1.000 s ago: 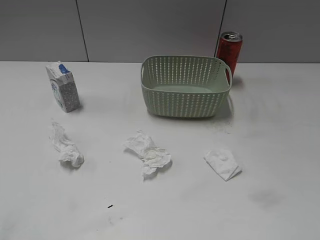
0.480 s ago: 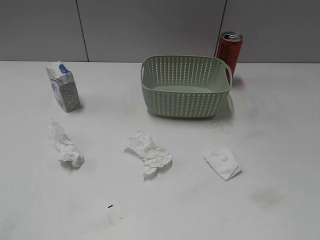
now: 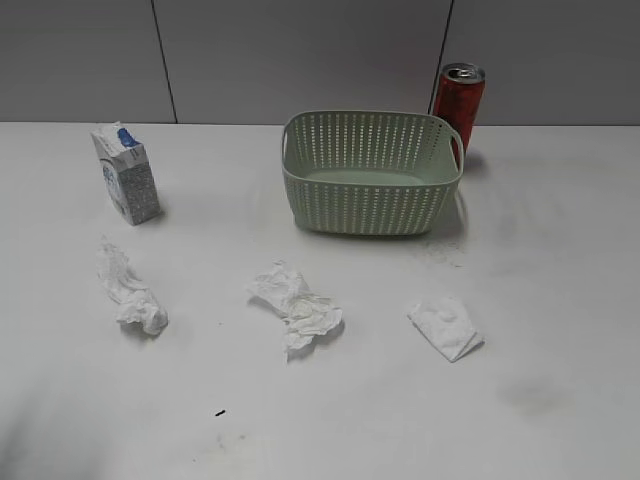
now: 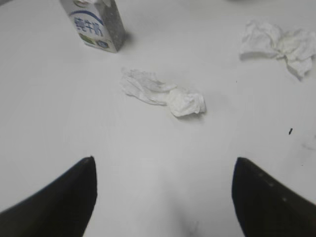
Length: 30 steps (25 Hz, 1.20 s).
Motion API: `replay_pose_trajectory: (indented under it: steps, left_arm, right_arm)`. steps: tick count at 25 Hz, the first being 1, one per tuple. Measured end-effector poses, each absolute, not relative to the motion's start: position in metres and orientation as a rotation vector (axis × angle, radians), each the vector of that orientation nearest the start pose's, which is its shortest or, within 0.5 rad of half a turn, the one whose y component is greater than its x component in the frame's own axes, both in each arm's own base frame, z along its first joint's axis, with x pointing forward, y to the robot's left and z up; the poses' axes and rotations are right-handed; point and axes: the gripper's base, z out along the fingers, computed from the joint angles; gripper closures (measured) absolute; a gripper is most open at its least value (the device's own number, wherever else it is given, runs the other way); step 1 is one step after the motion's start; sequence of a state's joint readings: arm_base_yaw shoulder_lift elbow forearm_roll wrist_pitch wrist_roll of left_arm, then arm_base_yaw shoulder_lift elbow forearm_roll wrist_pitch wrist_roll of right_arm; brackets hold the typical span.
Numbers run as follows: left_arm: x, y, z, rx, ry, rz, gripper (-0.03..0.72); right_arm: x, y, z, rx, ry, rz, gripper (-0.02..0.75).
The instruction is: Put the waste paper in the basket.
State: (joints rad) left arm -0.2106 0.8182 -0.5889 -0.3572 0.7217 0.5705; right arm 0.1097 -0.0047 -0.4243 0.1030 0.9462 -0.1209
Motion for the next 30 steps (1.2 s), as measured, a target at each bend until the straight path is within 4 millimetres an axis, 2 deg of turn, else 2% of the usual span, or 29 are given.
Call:
replay_pose_trajectory:
  steps: [7,12,16,19,23,30]
  left_arm:
    - [0.212,-0.087,0.257,0.99,2.425,-0.273,0.073]
    - [0.267,-0.106,0.228,1.127,2.575,-0.297,0.087]
    - [0.299,-0.114,0.202,1.188,2.651,-0.282,0.095]
    - [0.312,-0.115,0.185,1.224,2.679,-0.252,0.095]
    - [0.32,-0.116,0.162,1.247,2.709,-0.224,0.095]
    - [0.327,-0.12,0.142,1.245,2.7,-0.201,0.095]
  right_arm:
    - [0.006,0.008,0.265,-0.223,1.986,0.115,0.149]
    - [0.006,0.008,0.265,-0.223,1.986,0.115,0.149]
    - [0.006,0.008,0.265,-0.223,1.986,0.115,0.149]
    - [0.006,0.008,0.265,-0.223,1.986,0.115,0.149]
    - [0.006,0.008,0.265,-0.223,1.986,0.115,0.149]
    - [0.006,0.008,0.265,-0.223,1.986,0.115,0.149]
